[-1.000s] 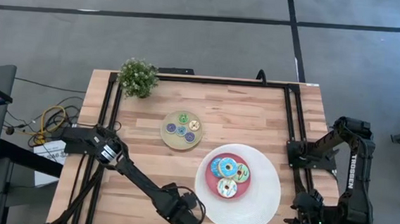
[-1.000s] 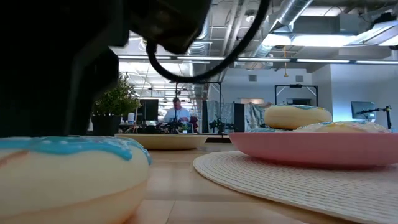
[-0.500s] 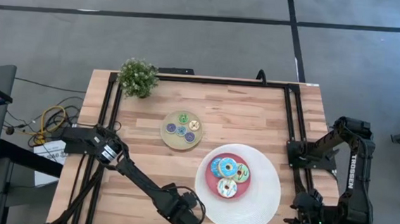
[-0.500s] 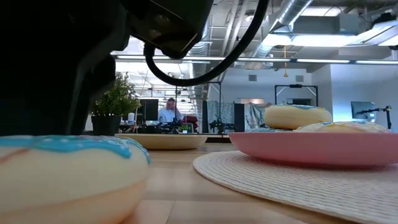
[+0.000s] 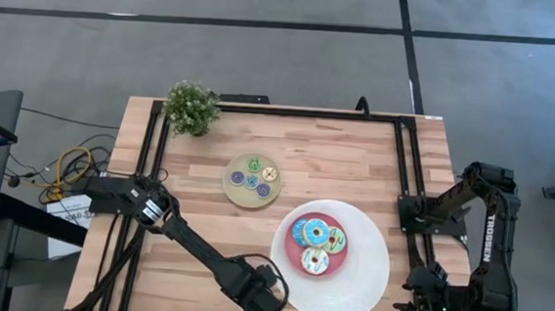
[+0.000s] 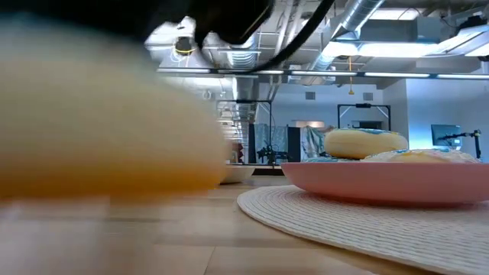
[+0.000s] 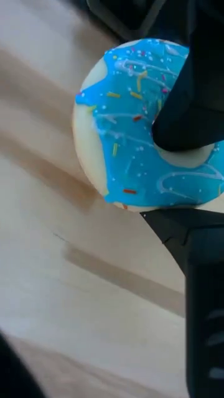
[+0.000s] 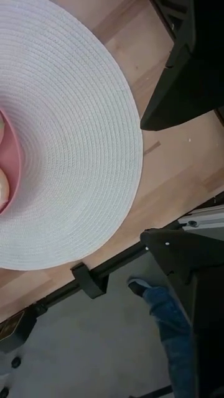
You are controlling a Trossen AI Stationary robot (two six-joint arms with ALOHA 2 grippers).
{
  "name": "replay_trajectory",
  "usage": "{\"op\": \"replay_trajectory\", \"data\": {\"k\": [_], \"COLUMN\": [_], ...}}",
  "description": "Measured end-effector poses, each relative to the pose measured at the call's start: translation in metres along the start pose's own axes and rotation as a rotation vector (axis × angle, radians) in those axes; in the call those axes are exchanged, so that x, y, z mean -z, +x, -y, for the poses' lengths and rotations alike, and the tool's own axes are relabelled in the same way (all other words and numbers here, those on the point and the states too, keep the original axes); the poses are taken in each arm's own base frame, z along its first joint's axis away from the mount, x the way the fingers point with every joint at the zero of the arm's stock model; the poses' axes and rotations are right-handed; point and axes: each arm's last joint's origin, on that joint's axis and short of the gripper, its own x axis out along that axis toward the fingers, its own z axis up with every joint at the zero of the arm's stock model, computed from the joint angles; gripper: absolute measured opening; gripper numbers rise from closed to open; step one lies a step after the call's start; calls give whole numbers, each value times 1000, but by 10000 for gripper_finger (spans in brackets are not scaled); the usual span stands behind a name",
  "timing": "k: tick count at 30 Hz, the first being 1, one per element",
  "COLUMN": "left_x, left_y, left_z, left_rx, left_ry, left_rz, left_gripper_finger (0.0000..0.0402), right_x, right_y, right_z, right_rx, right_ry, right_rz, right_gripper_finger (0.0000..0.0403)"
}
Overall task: Pick & Place donuts
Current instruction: Put the large blue donut on the pink plate
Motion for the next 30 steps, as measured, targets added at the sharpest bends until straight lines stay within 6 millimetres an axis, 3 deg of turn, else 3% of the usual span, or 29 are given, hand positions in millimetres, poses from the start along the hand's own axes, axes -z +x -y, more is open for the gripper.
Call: {"op": "replay_trajectory", "data": {"k": [8,14,21,27,30], "left_x": [-33,-75,-121,-142,-150], "left_y": [-47,-72,-72,-71,-60], "left_z": [14,13,-13,-34,-38], "left_rx": [102,217,213,174,174], "left_ry": [-12,-27,-82,-164,-191], "left_rz": [174,372,429,421,403], "left_gripper_finger": [125,125,125,125,125], "right_x": [-1,-2,-3,-2,-2], "right_y": [0,0,0,0,0], "right_z": [0,-1,-1,-2,-2], "right_rx": [-11,-26,-33,-37,-38], "right_ry": [-3,-5,1,5,5], "right_rz": [25,60,72,69,69], "right_gripper_finger": [260,260,260,260,260]}}
